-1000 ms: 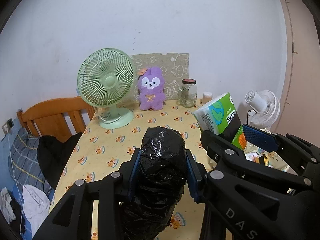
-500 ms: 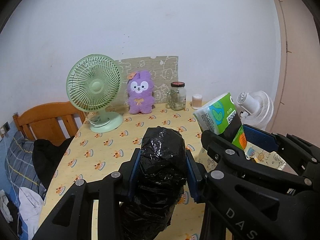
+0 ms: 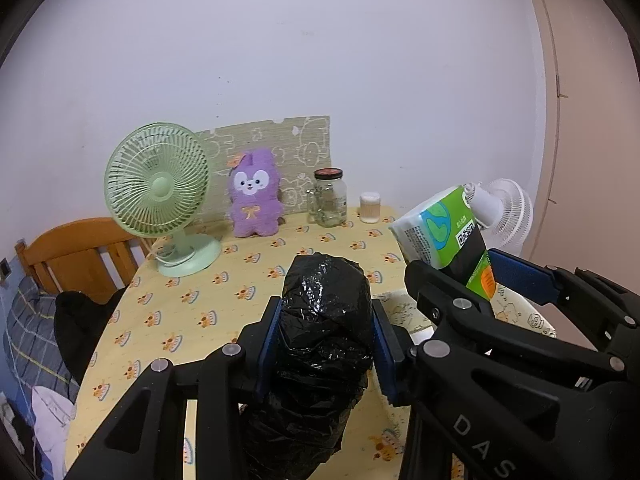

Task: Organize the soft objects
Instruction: 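Carry the black bag and green tissue pack over the gift box with both grippers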

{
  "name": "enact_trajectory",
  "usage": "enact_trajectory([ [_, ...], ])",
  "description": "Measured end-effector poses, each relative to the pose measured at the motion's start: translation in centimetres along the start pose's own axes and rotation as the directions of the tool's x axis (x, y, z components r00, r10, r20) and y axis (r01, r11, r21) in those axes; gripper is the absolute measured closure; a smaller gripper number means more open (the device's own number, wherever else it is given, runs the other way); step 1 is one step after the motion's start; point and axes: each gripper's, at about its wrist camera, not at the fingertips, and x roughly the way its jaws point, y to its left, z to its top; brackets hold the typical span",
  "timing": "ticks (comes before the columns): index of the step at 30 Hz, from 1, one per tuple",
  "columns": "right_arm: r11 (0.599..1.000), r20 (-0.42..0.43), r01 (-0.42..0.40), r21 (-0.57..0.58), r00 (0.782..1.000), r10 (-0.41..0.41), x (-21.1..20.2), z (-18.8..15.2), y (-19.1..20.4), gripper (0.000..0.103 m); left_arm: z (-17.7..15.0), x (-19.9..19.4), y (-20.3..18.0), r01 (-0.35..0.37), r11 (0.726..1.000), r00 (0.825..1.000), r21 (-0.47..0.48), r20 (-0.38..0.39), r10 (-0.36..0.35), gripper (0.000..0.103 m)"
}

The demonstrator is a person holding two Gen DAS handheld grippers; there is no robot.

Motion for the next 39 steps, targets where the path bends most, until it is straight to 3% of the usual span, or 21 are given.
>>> enact_trajectory([
  [21, 0.992, -0.005, 0.108, 0.062, 0.994, -0.108, 0.5, -0.3, -6.1, 0.044, 0.9, 2.4, -6.0, 0.098, 0.994, 0.995, 0.056, -0.01, -0.098, 0.061],
  [39, 0.976, -0.053, 0.188, 0.108, 0.982, -0.183, 2.4, -1.6, -11.0, 0.044, 0.4, 6.0, -10.6, 0.202, 0.974, 0.978, 0.104, -0.072, -0.195, 0.061],
])
